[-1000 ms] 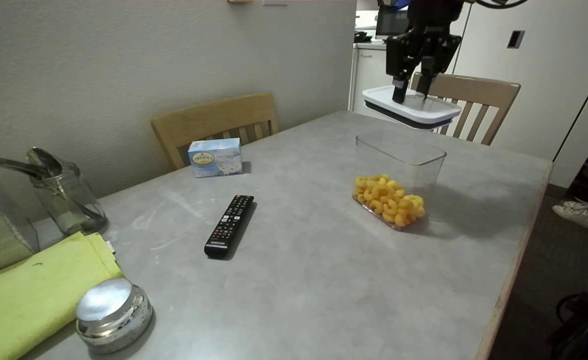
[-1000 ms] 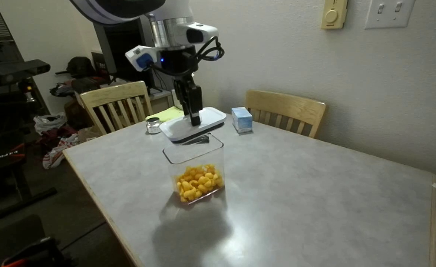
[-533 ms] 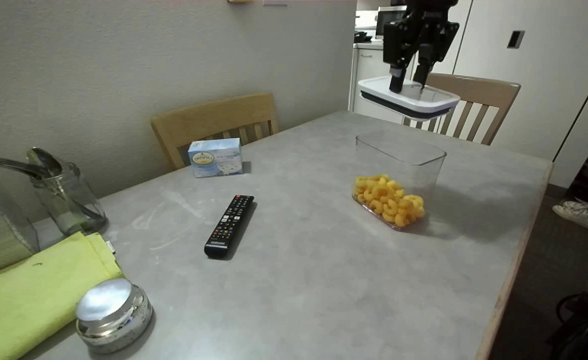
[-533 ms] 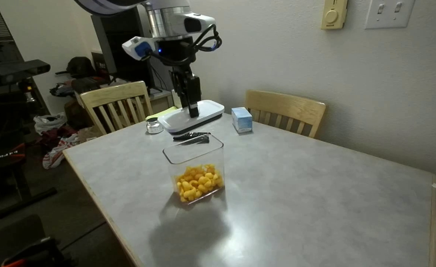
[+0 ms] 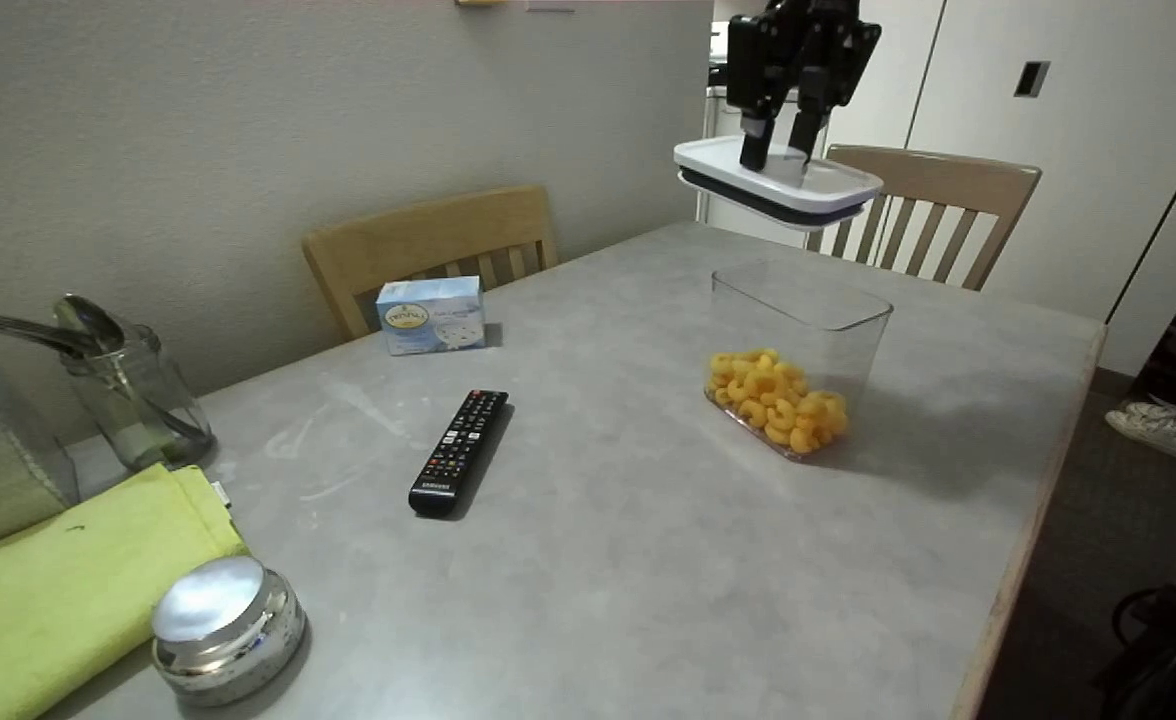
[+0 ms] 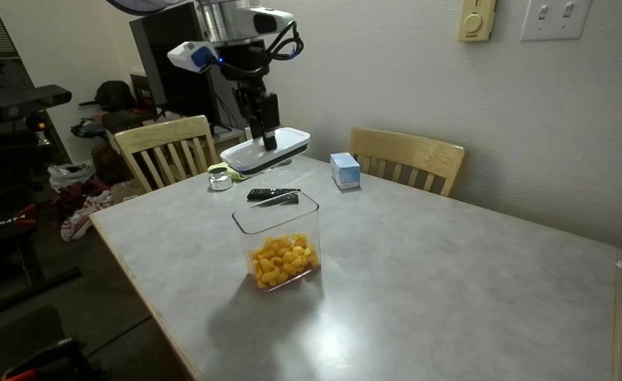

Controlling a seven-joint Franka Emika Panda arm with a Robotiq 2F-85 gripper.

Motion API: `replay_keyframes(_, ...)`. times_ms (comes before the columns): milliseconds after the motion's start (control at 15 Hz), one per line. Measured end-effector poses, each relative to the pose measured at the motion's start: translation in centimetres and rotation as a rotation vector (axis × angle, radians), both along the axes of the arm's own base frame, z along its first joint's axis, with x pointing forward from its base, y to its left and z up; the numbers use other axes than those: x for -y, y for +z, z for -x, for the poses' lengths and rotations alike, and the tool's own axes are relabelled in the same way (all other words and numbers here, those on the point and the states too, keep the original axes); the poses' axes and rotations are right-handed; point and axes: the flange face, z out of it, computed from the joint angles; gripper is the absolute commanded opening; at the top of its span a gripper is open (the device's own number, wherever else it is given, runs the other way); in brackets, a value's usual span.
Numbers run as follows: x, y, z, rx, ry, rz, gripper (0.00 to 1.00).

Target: Press the button on the lid then put the lid on the table

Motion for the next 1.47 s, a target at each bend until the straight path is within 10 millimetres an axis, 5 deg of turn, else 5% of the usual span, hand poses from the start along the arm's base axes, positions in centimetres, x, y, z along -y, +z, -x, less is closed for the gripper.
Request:
replay_keyframes(533,-4.3,-0.1,-1.6,0.009,0.077,-0.002,0.29)
replay_keyframes(1067,-8.0,-2.8,-3.2,-0.024,0.137,-0.007,0.29)
replay_keyframes(1467,-8.9,-5.9,-4.0,-0.071,0.138,-0.002,0.29)
